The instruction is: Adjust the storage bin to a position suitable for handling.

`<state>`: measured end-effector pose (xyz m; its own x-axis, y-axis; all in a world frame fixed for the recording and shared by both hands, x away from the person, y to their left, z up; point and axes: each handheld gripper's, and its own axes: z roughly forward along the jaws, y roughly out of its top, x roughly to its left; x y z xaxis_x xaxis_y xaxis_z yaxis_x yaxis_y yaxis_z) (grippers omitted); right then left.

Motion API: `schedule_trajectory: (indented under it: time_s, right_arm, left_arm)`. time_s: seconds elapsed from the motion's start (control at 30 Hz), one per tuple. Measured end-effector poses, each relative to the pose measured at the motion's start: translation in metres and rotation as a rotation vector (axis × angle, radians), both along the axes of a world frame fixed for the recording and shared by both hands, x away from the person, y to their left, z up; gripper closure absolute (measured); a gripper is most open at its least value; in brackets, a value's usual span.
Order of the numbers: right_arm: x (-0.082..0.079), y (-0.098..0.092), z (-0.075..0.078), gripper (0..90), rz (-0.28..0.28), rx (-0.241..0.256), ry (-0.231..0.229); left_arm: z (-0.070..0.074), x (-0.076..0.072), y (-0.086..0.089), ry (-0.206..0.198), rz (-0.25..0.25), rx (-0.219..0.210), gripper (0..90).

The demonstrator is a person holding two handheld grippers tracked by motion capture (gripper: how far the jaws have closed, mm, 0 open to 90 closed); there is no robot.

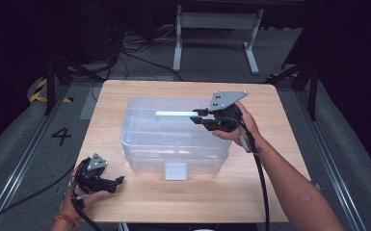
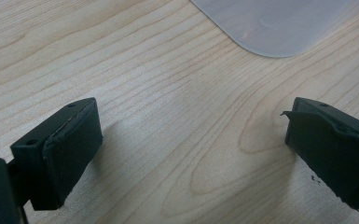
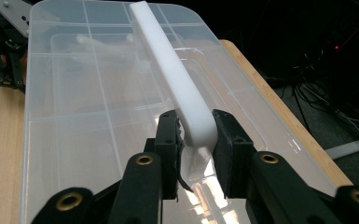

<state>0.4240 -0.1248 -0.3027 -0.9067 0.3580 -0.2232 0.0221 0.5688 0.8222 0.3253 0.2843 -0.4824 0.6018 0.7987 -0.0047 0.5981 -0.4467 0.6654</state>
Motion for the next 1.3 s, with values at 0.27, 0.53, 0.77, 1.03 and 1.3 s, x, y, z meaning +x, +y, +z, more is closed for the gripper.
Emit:
schedule_trajectory:
  time_s: [0.27,0.53,0.77,1.03,1.3]
  right_arm:
    - [0.001,0.000,0.001,74.5,0.009,-0.012,-0.001]
    - [0.003,0.000,0.003,75.3,0.029,-0.027,-0.001]
    - [0.007,-0.001,0.004,75.6,0.045,-0.026,0.015]
    - [0.011,-0.001,0.009,75.8,0.046,-0.027,0.036]
    - [0.016,-0.002,0.012,75.8,0.048,-0.025,0.053]
  left_arm:
    - [0.001,0.000,0.001,-0.003,0.013,-0.005,7.4]
    - [0.001,0.000,0.002,-0.011,0.026,-0.018,11.4]
    - [0.003,0.000,0.004,-0.014,0.016,-0.022,19.2]
    - [0.019,-0.004,-0.003,-0.053,0.002,0.013,28.3]
    - [0.040,-0.010,-0.015,-0.105,-0.042,0.030,31.6]
